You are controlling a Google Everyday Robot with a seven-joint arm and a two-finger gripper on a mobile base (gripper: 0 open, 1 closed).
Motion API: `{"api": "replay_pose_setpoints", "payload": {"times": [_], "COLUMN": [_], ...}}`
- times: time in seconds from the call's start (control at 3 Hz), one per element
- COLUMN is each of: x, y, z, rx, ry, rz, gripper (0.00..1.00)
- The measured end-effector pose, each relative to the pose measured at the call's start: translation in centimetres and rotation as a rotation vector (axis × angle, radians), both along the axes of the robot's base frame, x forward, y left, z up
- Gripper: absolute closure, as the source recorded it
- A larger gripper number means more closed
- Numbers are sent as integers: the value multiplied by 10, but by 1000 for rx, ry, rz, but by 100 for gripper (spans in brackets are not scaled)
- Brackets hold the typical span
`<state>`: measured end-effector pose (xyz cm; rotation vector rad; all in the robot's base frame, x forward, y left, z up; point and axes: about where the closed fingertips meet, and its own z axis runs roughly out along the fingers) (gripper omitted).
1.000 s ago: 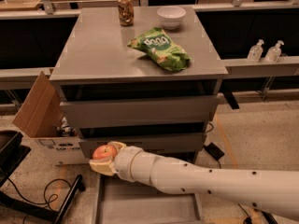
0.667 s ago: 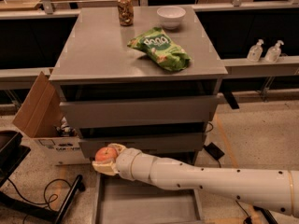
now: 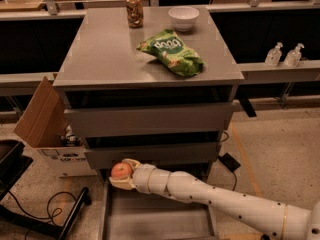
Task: Place apple into bottom drawer
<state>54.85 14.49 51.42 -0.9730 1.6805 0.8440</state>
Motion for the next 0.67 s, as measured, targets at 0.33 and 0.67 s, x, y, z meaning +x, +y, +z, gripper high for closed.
{"api": "replay_pose_setpoints", "payload": {"times": [0.33,0.67], "x": [0,1], "y": [-18,-55], "z": [-85,-145], "rx": [16,6], "ry": [164,295], "rz": [-85,-236], "gripper": [100,100]}}
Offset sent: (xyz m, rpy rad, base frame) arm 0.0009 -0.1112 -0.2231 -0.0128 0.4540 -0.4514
